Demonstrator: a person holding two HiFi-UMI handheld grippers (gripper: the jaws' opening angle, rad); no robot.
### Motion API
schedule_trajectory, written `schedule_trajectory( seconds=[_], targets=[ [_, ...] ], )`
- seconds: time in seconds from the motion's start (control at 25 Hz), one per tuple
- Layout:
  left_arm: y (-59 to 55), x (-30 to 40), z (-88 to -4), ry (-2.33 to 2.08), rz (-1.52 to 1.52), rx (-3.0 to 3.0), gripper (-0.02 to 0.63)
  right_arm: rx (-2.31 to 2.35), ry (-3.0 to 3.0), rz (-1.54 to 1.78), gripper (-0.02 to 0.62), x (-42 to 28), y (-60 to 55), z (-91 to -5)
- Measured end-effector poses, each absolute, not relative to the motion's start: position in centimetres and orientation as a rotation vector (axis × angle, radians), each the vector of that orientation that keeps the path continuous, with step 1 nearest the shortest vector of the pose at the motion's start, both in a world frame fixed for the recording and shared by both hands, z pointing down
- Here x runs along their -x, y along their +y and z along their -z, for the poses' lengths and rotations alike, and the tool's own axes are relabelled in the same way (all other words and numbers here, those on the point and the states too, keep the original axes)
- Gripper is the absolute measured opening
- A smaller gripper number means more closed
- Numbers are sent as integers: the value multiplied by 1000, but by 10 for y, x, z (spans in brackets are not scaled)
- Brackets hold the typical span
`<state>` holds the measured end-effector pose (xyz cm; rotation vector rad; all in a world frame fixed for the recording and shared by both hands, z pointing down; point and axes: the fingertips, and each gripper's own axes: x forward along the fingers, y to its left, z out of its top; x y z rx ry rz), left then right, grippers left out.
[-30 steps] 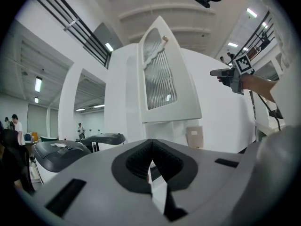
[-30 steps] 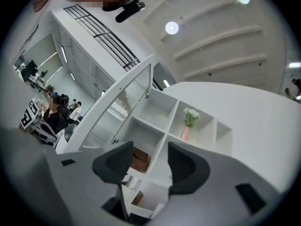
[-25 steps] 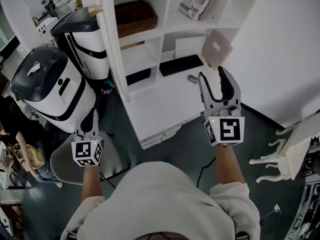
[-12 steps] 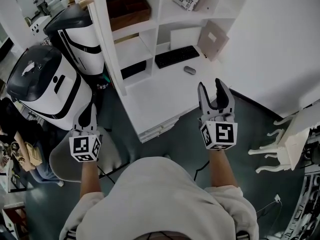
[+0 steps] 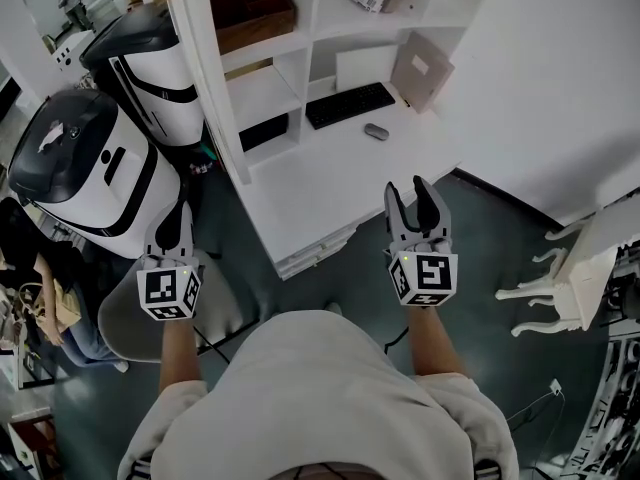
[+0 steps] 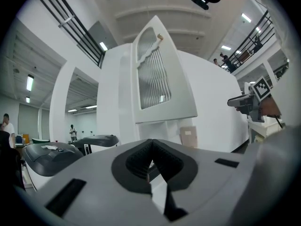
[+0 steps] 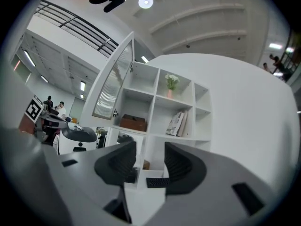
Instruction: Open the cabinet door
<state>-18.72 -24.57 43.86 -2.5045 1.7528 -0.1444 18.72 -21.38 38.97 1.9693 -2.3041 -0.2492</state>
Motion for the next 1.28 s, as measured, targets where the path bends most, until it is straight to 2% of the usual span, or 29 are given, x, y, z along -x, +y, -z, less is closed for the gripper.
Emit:
schedule_trajectory(
  seconds=[0.24, 0.64, 1.28],
  targets=[
    [-246, 186, -437, 1740, 134, 2509, -2, -1973, -2285, 241, 144, -186, -211, -395],
    [-242, 186, -432, 1730, 115, 2507, -2, -1987, -2264, 234, 3, -184, -209, -402],
    [-246, 180, -430, 1717, 112, 2510, -2, -1966, -2275, 189, 2, -182, -213, -414]
  ],
)
